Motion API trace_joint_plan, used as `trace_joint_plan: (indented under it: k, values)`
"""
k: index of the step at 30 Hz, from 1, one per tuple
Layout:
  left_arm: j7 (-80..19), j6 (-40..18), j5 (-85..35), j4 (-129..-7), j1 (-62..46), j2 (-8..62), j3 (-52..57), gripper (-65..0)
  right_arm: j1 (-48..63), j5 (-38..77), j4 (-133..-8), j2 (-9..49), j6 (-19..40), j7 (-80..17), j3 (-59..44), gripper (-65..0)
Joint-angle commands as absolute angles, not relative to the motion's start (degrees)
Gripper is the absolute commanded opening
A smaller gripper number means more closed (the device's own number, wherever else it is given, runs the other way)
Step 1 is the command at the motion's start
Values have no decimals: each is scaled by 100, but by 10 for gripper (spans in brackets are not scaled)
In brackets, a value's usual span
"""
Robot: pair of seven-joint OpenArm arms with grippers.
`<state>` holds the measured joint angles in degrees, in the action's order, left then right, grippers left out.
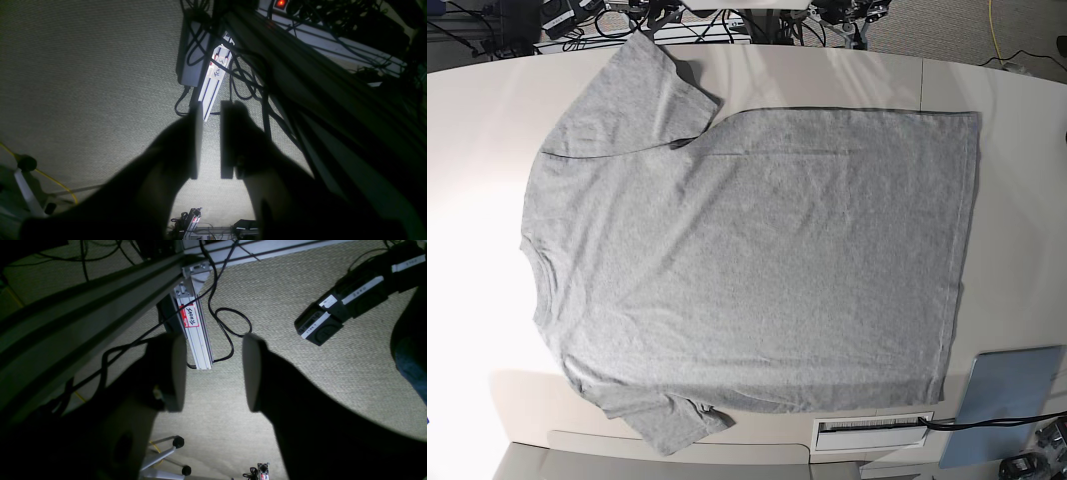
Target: Fold the T-shirt properly
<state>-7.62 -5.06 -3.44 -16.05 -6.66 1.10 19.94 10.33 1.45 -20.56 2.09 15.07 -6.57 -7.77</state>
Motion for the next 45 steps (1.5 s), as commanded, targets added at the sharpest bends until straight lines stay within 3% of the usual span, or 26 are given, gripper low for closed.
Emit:
trace_joint_plan:
  k: [1, 12, 14, 19, 45]
  values:
    - [-746, -554, -316, -1612, -683, 99, 2001, -537, 1068, 145, -2084, 255, 1559, -596, -792, -387]
    - [-746, -554, -316, -1612, -683, 121, 2001, -536, 1068, 148, -2084, 255, 1559, -596, -792, -387]
    - [-746, -552, -314, -1612, -683, 117, 2001, -502, 1068, 148, -2086, 255, 1559, -596, -792, -387]
    - [-744, -556, -314, -1612, -683, 148, 2001, -342, 1068, 148, -2088, 255, 1559, -596, -792, -387]
    - [-744, -554, -316, -1612, -683, 148, 2001, -340, 1068, 148, -2088, 252, 1559, -593, -792, -387]
